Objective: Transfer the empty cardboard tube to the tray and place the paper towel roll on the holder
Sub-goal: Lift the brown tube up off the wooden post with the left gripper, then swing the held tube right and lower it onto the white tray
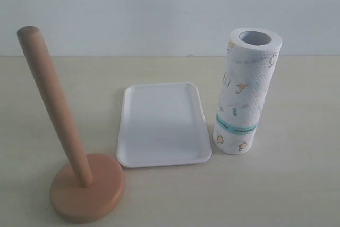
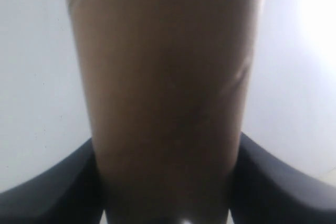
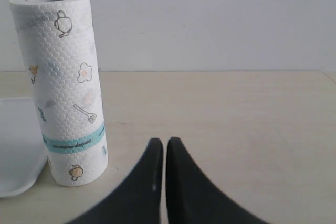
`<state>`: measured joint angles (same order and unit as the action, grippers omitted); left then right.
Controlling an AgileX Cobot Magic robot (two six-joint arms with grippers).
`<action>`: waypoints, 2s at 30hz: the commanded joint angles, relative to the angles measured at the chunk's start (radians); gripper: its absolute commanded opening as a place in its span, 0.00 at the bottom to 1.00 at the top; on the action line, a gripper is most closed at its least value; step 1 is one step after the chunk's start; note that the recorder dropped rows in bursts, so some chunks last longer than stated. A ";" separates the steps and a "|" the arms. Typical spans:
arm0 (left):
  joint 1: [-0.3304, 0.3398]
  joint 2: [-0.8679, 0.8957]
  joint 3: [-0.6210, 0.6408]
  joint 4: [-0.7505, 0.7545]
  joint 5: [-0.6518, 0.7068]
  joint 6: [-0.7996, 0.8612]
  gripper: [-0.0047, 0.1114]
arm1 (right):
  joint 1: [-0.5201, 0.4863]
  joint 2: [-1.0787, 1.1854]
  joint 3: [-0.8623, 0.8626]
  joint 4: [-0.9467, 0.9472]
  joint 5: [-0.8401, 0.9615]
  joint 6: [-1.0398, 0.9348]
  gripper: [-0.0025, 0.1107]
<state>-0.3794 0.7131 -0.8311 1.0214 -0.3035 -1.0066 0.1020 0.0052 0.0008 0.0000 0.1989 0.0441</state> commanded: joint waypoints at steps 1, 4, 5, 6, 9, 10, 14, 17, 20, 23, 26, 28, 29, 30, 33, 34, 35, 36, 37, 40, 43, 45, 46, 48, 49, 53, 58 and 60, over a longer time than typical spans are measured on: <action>-0.003 0.023 -0.052 0.011 -0.014 -0.036 0.08 | -0.003 -0.005 -0.001 -0.006 -0.008 0.000 0.05; -0.003 0.068 -0.098 0.091 -0.014 -0.123 0.08 | -0.003 -0.005 -0.001 0.000 -0.023 0.000 0.05; -0.003 0.083 -0.111 0.125 -0.019 -0.176 0.08 | -0.003 -0.005 -0.001 0.000 -0.031 0.000 0.05; -0.003 0.101 -0.125 0.176 -0.032 -0.233 0.08 | -0.003 -0.005 -0.001 0.000 -0.039 0.000 0.05; -0.003 0.156 -0.166 0.313 -0.076 -0.388 0.08 | -0.003 -0.005 -0.001 0.000 -0.041 0.000 0.05; -0.003 0.175 -0.180 0.359 -0.094 -0.441 0.08 | -0.003 -0.005 -0.001 0.000 -0.041 0.000 0.05; -0.003 0.243 -0.237 0.537 -0.165 -0.622 0.08 | -0.003 -0.005 -0.001 0.000 -0.041 0.000 0.05; -0.003 0.293 -0.275 0.585 -0.238 -0.707 0.08 | -0.003 -0.005 -0.001 0.000 -0.041 0.000 0.05; -0.003 0.345 -0.310 0.585 -0.323 -0.756 0.08 | -0.003 -0.005 -0.001 0.000 -0.041 0.000 0.05; -0.003 0.394 -0.337 0.590 -0.383 -0.800 0.08 | -0.003 -0.005 -0.001 0.000 -0.041 0.000 0.05; 0.003 0.445 -0.367 0.590 -0.415 -0.845 0.08 | -0.003 -0.005 -0.001 0.000 -0.041 0.000 0.05; 0.022 0.484 -0.399 0.590 -0.458 -0.900 0.08 | -0.003 -0.005 -0.001 0.000 -0.041 0.000 0.05; 0.035 0.509 -0.421 0.590 -0.495 -0.927 0.08 | -0.003 -0.005 -0.001 0.000 -0.041 0.000 0.05; 0.049 0.531 -0.441 0.590 -0.528 -0.949 0.08 | -0.003 -0.005 -0.001 0.000 -0.041 0.000 0.05; 0.144 0.655 -0.548 0.592 -0.732 -1.095 0.08 | -0.003 -0.005 -0.001 0.000 -0.041 0.000 0.05; 0.169 0.688 -0.572 0.589 -0.790 -1.095 0.08 | -0.003 -0.005 -0.001 0.000 -0.041 0.000 0.05; 0.226 0.750 -0.613 0.571 -0.894 -1.095 0.08 | -0.003 -0.005 -0.001 0.000 -0.041 0.000 0.05; 0.252 0.775 -0.626 0.551 -0.918 -1.095 0.08 | -0.003 -0.005 -0.001 0.000 -0.041 0.000 0.05; 0.295 0.830 -0.642 0.493 -0.918 -1.095 0.08 | -0.003 -0.005 -0.001 0.000 -0.041 0.000 0.05; 0.329 0.903 -0.653 0.470 -0.918 -1.095 0.08 | -0.003 -0.005 -0.001 0.000 -0.041 0.000 0.05; 0.335 0.996 -0.661 0.459 -0.918 -1.095 0.08 | -0.003 -0.005 -0.001 0.000 -0.041 0.000 0.05; 0.335 1.040 -0.675 0.486 -0.918 -1.095 0.08 | -0.003 -0.005 -0.001 0.000 -0.041 0.000 0.05; 0.335 1.059 -0.681 0.506 -0.918 -1.095 0.08 | -0.003 -0.005 -0.001 0.000 -0.041 0.000 0.05; 0.335 1.097 -0.686 0.515 -0.918 -1.095 0.08 | -0.003 -0.005 -0.001 0.000 -0.041 0.000 0.05; 0.335 1.106 -0.686 0.515 -0.918 -1.095 0.08 | -0.003 -0.005 -0.001 0.000 -0.041 0.000 0.05; 0.335 1.153 -0.688 0.515 -0.918 -1.095 0.08 | -0.003 -0.005 -0.001 0.000 -0.041 0.000 0.05; 0.335 1.215 -0.688 0.527 -0.918 -1.095 0.08 | -0.003 -0.005 -0.001 0.000 -0.041 0.000 0.05; 0.331 1.235 -0.688 0.547 -0.918 -1.095 0.08 | -0.003 -0.005 -0.001 0.000 -0.041 0.000 0.05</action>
<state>-0.0474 1.9285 -1.5111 1.5509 -1.2150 -2.0914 0.1020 0.0052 0.0008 0.0000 0.1669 0.0441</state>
